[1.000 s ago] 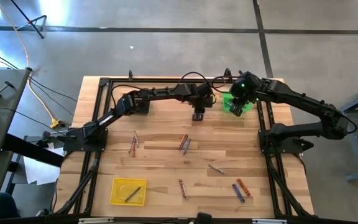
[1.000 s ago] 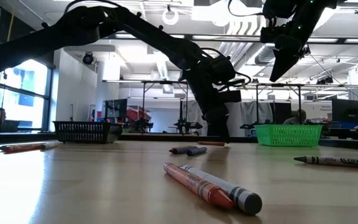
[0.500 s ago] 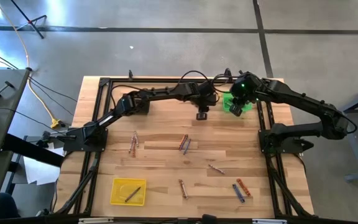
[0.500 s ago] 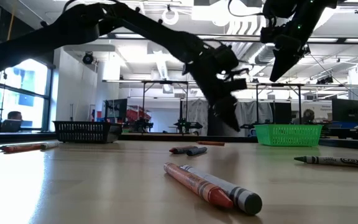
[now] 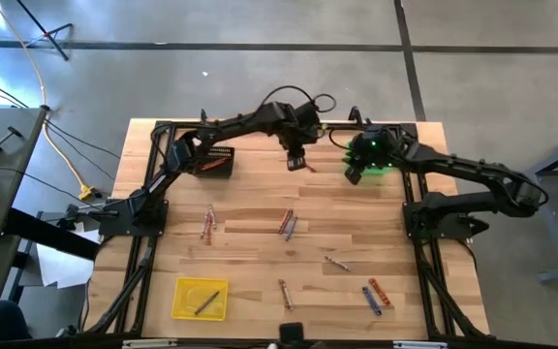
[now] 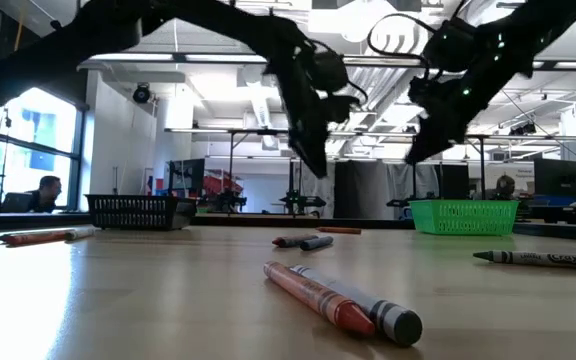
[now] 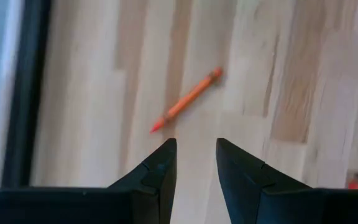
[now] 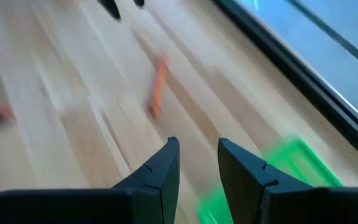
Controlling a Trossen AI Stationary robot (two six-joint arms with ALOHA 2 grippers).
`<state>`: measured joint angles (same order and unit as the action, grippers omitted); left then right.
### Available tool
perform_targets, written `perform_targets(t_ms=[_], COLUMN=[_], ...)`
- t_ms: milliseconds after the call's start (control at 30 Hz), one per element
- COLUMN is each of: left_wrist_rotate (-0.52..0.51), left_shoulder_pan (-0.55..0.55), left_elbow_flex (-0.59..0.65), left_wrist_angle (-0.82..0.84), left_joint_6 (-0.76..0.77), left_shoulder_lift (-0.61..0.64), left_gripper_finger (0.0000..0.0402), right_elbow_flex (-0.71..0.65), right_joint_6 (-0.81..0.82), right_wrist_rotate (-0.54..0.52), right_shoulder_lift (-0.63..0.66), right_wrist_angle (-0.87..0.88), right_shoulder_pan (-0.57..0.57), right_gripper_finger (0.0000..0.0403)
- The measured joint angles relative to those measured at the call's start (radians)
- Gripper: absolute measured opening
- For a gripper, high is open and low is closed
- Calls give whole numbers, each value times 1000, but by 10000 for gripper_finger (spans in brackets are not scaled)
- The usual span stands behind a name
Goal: Sort crayons
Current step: Put the orange crayon into the black bin
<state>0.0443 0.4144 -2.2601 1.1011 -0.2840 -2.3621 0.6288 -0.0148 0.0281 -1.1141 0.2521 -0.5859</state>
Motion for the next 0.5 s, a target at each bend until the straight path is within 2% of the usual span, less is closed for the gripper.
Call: perform_targets(t_ms=[100,200,333,500], left_wrist_rotate=[-45,-77,-141,-292], left_shoulder_pan=[5,10,12,8], left_elbow_flex=[2,3,3,3], left_wrist_angle=[64,98,106,94], left_joint_6=[20,46,82,125], left_shoulder_lift=[42,91,170,273], left_gripper_finger=[101,101,101,101], right_elbow_flex=[-32,-33,22,123], right_joint_6=[38,53,60,60], right_wrist_rotate=[-2,-7,6,19], right_shoulder_lift=[-50,-131,-277,-460], right_wrist_angle=[-158,-225,-240,-233], right_shoulder_pan=[-3,-6,-9,-9], right_gripper_finger=[103,103,103,103])
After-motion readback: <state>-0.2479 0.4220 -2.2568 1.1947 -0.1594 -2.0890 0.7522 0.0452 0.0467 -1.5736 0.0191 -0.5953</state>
